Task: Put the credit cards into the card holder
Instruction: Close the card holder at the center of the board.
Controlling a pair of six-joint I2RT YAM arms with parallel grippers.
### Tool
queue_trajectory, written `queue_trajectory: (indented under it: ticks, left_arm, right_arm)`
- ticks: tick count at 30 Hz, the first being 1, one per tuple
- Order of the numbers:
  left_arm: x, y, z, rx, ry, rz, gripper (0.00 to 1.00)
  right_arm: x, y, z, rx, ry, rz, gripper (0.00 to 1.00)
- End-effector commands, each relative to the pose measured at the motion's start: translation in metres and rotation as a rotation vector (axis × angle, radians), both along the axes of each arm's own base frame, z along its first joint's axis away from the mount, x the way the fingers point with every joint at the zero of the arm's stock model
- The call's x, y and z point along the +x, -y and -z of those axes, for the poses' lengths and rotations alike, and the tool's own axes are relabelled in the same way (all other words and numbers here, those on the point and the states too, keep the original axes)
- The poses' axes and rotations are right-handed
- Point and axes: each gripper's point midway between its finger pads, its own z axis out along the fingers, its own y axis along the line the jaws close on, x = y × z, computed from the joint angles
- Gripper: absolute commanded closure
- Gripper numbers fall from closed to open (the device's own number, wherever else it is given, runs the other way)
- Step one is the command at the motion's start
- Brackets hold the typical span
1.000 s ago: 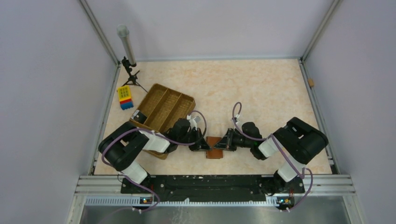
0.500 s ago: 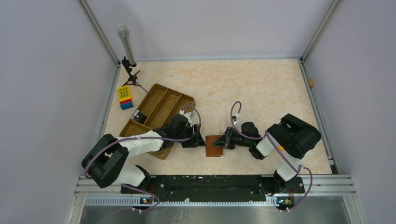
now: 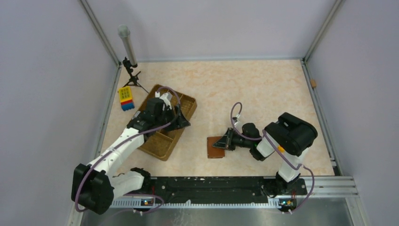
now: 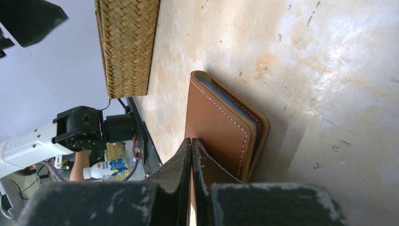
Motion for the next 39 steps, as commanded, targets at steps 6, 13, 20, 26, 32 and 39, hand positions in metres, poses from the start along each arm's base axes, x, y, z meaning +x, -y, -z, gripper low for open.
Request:
queue_trajectory:
  ticks: [6,13,20,26,32,39]
  left_arm:
    - [0.023,-0.065,-0.035,0.137,0.136,-0.095,0.25]
    - [0.038,-0.104,-0.048,0.157,0.213,-0.207,0.20]
    - [0.041,-0.116,-0.054,0.174,0.238,-0.237,0.11]
    - [0.040,-0.124,-0.064,0.205,0.273,-0.245,0.03]
    - [0.034,-0.141,-0.065,0.277,0.287,-0.310,0.01]
    - [0.027,-0.161,-0.071,0.354,0.320,-0.389,0.01]
  right_arm:
    - [-0.063,0.102,0.140,-0.588,-0.334,0.096,1.00]
    - [-0.042,0.087,0.123,-0.552,-0.245,0.063,1.00]
    - [0.017,0.051,0.019,-0.470,0.045,0.010,1.00]
    - [0.058,0.015,-0.087,-0.357,0.305,-0.062,0.97]
    - [0.082,0.043,-0.116,-0.483,0.348,0.042,0.65]
    - [0.097,0.096,-0.104,-0.662,0.316,0.182,0.38]
